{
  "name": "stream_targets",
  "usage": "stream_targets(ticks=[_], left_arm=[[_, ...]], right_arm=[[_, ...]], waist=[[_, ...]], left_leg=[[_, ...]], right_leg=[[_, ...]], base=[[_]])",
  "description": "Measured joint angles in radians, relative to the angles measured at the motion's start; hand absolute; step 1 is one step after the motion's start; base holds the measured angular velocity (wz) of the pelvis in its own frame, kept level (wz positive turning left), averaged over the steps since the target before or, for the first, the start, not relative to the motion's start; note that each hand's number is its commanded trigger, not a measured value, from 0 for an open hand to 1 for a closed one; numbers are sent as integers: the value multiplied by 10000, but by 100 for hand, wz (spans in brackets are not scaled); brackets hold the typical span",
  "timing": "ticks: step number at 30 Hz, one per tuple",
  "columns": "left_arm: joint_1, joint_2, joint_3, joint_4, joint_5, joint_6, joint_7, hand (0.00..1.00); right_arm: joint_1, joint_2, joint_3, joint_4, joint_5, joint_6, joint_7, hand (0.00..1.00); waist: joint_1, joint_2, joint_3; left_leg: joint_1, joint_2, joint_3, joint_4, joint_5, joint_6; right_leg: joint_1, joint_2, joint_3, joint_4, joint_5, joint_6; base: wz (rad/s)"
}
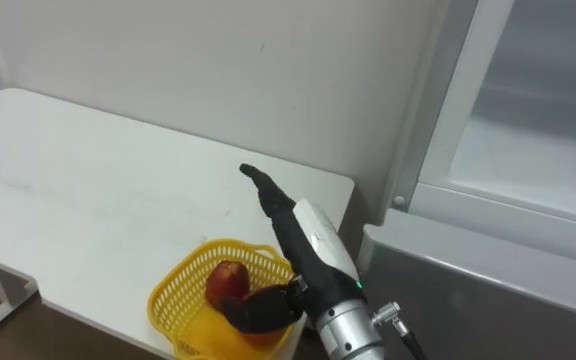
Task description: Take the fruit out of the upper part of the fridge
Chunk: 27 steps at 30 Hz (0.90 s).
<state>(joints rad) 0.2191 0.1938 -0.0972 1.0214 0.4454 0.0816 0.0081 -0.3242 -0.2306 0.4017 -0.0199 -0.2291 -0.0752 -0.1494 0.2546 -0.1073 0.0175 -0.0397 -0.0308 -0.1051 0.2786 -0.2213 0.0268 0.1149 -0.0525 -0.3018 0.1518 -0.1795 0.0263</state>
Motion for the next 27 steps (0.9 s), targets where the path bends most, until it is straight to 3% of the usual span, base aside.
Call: stream_targets(ticks=[8, 12, 14, 23, 27], left_arm=[[-41, -74, 79, -63, 26, -62, 39, 0], [-193, -121, 62, 308, 21, -76, 49, 0], [-161, -241, 91, 377, 23, -73, 89, 0], [-218, -247, 239, 718, -15, -267, 312, 0], [-66, -236, 305, 825, -74, -471, 326, 0]], right_arm=[[6, 1, -29, -1033, 142, -22, 288, 0], [25, -12, -154, -2083, 463, -129, 444, 0], [45, -17, -461, -2619, 653, -134, 407, 0], [627, -20, -1765, -3654, 672, -272, -379, 0], [712, -19, -2292, -4302, 1071, -707, -907, 0]], waist=[[-301, 289, -23], [-653, 450, -103], [-666, 492, -129], [-1198, 488, -157], [-1468, 510, -151]], left_leg=[[315, 13, 228, -215, 12, 20], [349, 20, 284, -227, 12, 21], [441, 36, 475, -289, 14, 24], [749, 70, 891, -540, 33, 58], [980, 104, 1011, -660, 31, 58]], right_leg=[[114, -23, 264, -12, 0, 0], [100, -21, 377, -8, 0, 0], [74, -28, 542, -13, 0, 0], [163, -52, 814, 6, -1, 1], [283, -16, 1070, 5, 0, 0]], base=[[-10], [-6], [-29], [-14], [-10]])
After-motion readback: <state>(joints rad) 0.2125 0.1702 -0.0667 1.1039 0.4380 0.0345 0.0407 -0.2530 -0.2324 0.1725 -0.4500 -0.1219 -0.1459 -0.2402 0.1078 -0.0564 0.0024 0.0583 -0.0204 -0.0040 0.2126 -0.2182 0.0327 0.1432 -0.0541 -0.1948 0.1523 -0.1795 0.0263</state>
